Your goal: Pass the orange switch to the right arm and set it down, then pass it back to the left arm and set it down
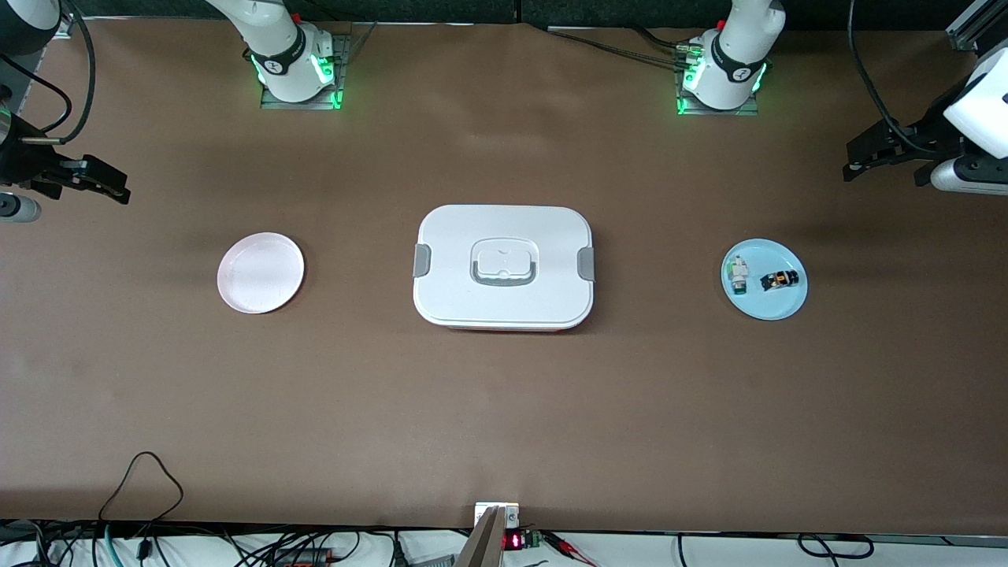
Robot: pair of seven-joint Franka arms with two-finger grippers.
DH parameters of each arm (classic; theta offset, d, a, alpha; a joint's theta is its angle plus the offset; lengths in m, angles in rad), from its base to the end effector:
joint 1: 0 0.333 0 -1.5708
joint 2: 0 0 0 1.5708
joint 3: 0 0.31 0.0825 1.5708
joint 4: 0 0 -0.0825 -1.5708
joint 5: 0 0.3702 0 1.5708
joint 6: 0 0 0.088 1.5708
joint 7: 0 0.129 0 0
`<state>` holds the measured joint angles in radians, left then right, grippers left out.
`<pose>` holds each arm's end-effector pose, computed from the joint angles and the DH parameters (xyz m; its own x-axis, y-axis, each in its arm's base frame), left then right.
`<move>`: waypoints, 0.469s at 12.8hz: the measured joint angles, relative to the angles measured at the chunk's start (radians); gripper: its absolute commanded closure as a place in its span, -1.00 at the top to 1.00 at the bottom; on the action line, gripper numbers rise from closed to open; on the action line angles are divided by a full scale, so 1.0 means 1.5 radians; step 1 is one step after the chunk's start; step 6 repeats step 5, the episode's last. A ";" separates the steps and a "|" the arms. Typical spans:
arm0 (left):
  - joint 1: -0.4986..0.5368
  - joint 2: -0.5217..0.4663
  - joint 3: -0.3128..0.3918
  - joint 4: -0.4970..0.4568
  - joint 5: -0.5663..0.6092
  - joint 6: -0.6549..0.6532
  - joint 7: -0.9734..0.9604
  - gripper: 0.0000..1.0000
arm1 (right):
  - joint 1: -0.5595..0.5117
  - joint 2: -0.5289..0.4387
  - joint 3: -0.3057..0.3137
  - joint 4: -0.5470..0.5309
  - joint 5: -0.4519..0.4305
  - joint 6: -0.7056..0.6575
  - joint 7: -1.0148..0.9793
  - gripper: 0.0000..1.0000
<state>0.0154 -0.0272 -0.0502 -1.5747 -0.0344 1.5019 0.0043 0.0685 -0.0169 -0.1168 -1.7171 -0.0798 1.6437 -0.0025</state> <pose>0.5238 -0.0232 0.6034 0.9981 -0.0413 -0.0454 -0.0398 -0.9987 0.0332 0.5345 -0.0360 0.5449 0.9976 -0.0398 -0.0570 -0.0353 -0.9964 0.0769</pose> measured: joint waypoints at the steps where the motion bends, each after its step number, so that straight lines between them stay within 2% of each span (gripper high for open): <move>1: 0.001 0.001 0.001 0.000 0.000 0.000 0.000 1.00 | 0.000 0.000 0.000 0.000 0.000 0.000 0.000 1.00; 6: 0.002 0.003 -0.002 0.000 0.000 0.000 0.000 1.00 | 0.000 0.000 0.000 0.000 0.000 -0.001 0.000 1.00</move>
